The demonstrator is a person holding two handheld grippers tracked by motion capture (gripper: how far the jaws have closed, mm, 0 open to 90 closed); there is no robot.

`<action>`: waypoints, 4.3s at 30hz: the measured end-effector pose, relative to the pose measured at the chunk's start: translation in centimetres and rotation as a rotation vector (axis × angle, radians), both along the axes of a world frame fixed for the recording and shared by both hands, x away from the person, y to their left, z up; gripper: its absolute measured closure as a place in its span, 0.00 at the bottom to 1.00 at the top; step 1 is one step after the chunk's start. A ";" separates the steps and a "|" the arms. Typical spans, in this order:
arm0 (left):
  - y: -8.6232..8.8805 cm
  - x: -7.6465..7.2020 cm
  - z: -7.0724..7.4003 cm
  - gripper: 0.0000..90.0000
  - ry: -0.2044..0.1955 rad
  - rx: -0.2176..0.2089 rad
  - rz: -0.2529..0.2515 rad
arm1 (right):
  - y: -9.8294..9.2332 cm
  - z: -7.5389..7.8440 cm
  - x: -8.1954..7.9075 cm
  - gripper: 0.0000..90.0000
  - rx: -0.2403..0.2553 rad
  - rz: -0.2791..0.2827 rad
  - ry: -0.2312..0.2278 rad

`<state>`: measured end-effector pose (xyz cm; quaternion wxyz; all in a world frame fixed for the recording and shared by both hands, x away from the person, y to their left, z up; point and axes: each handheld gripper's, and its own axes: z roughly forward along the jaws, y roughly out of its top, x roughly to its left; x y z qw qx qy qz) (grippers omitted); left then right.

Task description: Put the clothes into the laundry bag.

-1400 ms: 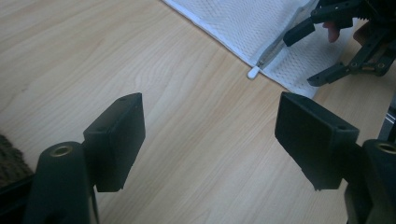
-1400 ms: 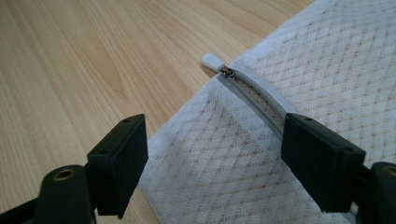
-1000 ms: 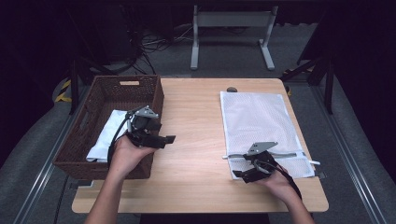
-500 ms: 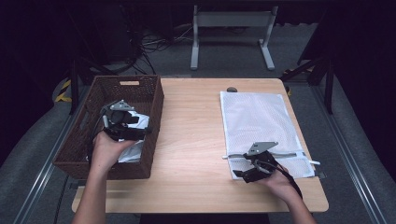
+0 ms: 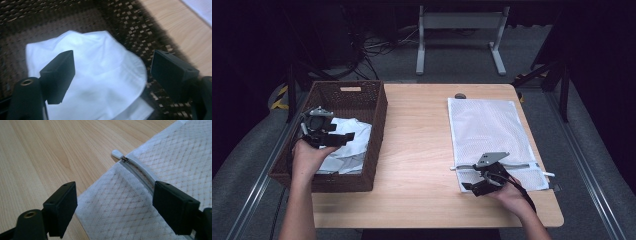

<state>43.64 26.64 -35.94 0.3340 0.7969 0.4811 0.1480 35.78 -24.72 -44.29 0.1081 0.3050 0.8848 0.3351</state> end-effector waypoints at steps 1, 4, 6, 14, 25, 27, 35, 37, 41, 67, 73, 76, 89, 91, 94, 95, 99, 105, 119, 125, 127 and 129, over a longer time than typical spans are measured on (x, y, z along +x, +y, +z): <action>0.3 0.2 -0.2 0.20 0.003 0.013 0.005 | 0.0 0.0 0.0 0.23 0.002 0.000 -0.001; 0.8 0.6 -0.9 0.16 0.034 0.041 0.020 | 0.0 0.0 0.0 0.22 0.000 0.000 -0.001; 0.9 1.0 -1.5 0.13 0.063 0.057 0.022 | 0.1 0.0 0.0 0.22 0.000 0.002 -0.001; 0.9 2.4 -4.2 0.04 0.182 0.104 0.018 | 0.1 0.0 -0.1 0.22 -0.003 0.003 0.005; 0.7 3.2 -6.2 0.02 0.277 0.164 0.059 | 0.2 -0.1 -0.1 0.22 -0.009 0.013 0.009; 0.6 3.4 -6.5 0.02 0.298 0.188 0.065 | 0.2 0.0 -0.1 0.22 -0.007 0.010 0.004; 0.4 3.9 -7.6 0.03 0.363 0.240 0.063 | 0.3 0.1 -0.3 0.22 -0.007 0.015 -0.001; 0.3 4.0 -7.8 0.03 0.382 0.248 0.069 | 0.3 0.1 -0.3 0.22 -0.007 0.018 0.000; 0.4 4.1 -8.1 0.07 0.405 0.244 0.072 | 0.5 0.1 -0.3 0.23 -0.009 0.025 0.002; 0.0 3.4 -6.4 0.82 0.458 0.203 0.078 | 0.9 0.0 -0.2 0.23 -0.020 0.042 0.005; 0.7 3.1 -5.2 0.82 0.390 0.126 0.090 | 0.7 0.0 -0.1 0.23 -0.013 0.035 0.005; 1.1 2.9 -4.7 0.82 0.354 0.075 0.090 | 0.6 0.0 -0.1 0.23 -0.012 0.033 0.006; 1.8 3.2 -4.1 0.73 0.351 0.013 0.096 | 0.7 0.0 -0.1 0.23 -0.012 0.032 0.008; 1.8 3.4 -4.4 0.58 0.354 0.043 0.090 | 0.8 0.0 -0.1 0.23 -0.011 0.033 0.007; 2.0 3.6 -4.4 0.38 0.335 0.028 0.090 | 0.7 0.0 -0.1 0.23 -0.011 0.032 0.008; 2.1 3.6 -4.3 0.30 0.309 0.057 0.106 | 0.7 0.0 -0.1 0.23 -0.010 0.032 0.008; 2.4 4.3 -5.1 0.05 0.365 0.098 0.138 | 0.7 0.0 -0.1 0.23 -0.010 0.033 0.008; 2.0 5.0 -7.0 0.01 0.466 0.127 0.131 | 0.8 0.0 -0.1 0.23 -0.011 0.037 0.009; 0.5 4.5 -7.4 0.31 0.507 0.177 0.037 | 0.7 -0.2 0.0 0.23 -0.018 0.037 0.013; 0.6 4.3 -7.1 0.59 0.513 0.151 0.010 | 0.6 -0.1 -0.1 0.23 -0.016 0.034 0.012; 0.6 4.4 -7.1 0.64 0.521 0.144 0.008 | 0.6 -0.1 0.0 0.23 -0.016 0.034 0.013; 0.7 4.4 -7.0 0.70 0.523 0.135 0.004 | 0.6 -0.1 0.0 0.24 -0.016 0.035 0.013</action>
